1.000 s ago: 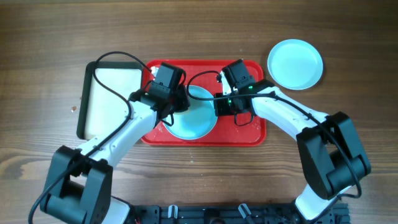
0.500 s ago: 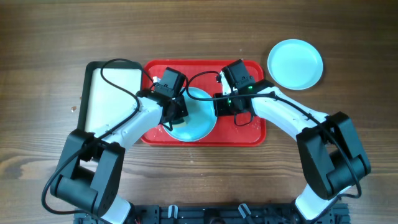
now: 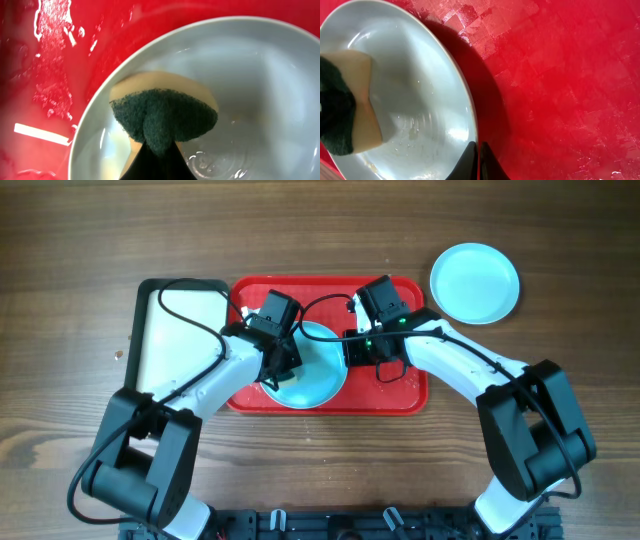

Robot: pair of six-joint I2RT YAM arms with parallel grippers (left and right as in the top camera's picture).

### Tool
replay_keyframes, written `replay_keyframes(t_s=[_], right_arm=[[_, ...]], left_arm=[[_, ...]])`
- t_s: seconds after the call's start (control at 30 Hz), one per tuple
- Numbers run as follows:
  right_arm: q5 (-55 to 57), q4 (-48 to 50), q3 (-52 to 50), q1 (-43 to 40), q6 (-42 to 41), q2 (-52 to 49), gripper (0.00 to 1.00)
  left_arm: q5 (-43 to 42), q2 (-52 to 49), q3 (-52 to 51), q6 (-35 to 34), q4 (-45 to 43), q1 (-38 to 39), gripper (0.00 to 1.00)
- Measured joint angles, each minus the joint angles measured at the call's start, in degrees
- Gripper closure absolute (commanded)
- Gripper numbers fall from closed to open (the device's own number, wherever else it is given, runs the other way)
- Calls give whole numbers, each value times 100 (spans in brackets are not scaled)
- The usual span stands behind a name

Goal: Clean dirty plates on tray and stack at the side
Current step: 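Keep scrubbing the plate surface with the sponge in the left gripper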

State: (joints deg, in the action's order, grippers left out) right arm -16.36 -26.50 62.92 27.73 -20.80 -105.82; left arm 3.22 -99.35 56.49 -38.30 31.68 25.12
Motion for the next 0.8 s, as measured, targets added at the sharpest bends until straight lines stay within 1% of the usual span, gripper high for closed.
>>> replay_keyframes(t_s=[0.13,0.3,0.33,0.43,0.5,0.6,0.67,0.77,0.8], right_arm=[[2,4,0,0,0,0,96],[39,2,0,-7,0,0,96],[57,2,0,-7,0,0,96],[74,0,0,-7,-2,0,96],[76,0,0,-7,0,0,96],[74,2,0,-7,0,0,96],[74,2,0,-7,0,0,96],[72,4,0,-4,0,0,96],[74,4,0,-4,0,0,96]], left_arm=[[-55,-125,7,-42,-122,0,96],[-326,-236,79,-42,-306,-35,96],[-463,-247,79,-42,-411,-55,96],[-1331,-361,63,68,-1045,-79,96],[-1794,-398,63,153,-1187,-74,96],[-2159,-372,68,208,-1110,-74,96],[-2258,-254,68,225,-964,-76,96],[-2238,205,70,243,-789,-81,96],[-2094,444,81,245,-686,-83,96]])
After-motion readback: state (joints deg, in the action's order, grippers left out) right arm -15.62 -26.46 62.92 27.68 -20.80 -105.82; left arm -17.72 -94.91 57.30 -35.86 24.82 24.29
